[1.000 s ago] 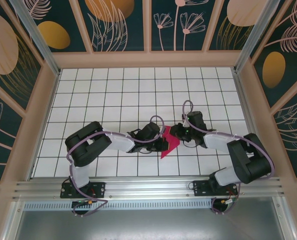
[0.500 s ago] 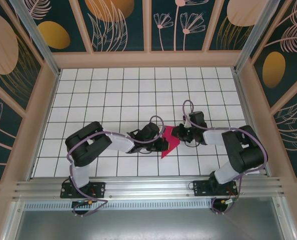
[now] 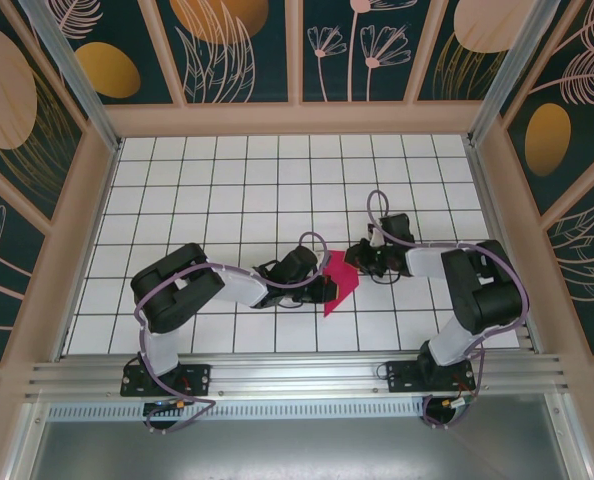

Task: Fold a paper plane with a square sheet of paper (pick it up from the middle)
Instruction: Fourth fold the wing at the center of the table.

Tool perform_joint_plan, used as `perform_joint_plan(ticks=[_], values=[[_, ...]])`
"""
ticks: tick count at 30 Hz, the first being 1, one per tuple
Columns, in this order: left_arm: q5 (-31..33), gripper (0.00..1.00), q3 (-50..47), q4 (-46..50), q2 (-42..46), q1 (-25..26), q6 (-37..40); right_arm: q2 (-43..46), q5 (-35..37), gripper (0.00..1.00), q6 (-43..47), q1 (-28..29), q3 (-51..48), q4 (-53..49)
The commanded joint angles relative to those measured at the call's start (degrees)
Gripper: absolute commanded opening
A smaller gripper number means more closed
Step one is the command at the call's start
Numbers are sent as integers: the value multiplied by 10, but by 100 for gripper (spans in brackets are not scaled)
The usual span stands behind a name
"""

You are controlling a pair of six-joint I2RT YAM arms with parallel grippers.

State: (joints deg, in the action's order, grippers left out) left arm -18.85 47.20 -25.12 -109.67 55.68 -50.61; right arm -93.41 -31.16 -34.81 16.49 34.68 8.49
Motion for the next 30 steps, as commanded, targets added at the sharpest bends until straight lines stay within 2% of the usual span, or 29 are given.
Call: perform_joint_plan(ticks=[1, 24, 30], values=[[29, 0, -45, 143, -49, 3, 18, -19, 68, 18, 26, -28, 23, -11], [26, 0, -48, 144, -48, 3, 20, -64, 49, 19, 47, -73, 86, -21], [26, 0, -39, 147, -49, 3, 23, -11, 42, 20, 51, -76, 77, -37]])
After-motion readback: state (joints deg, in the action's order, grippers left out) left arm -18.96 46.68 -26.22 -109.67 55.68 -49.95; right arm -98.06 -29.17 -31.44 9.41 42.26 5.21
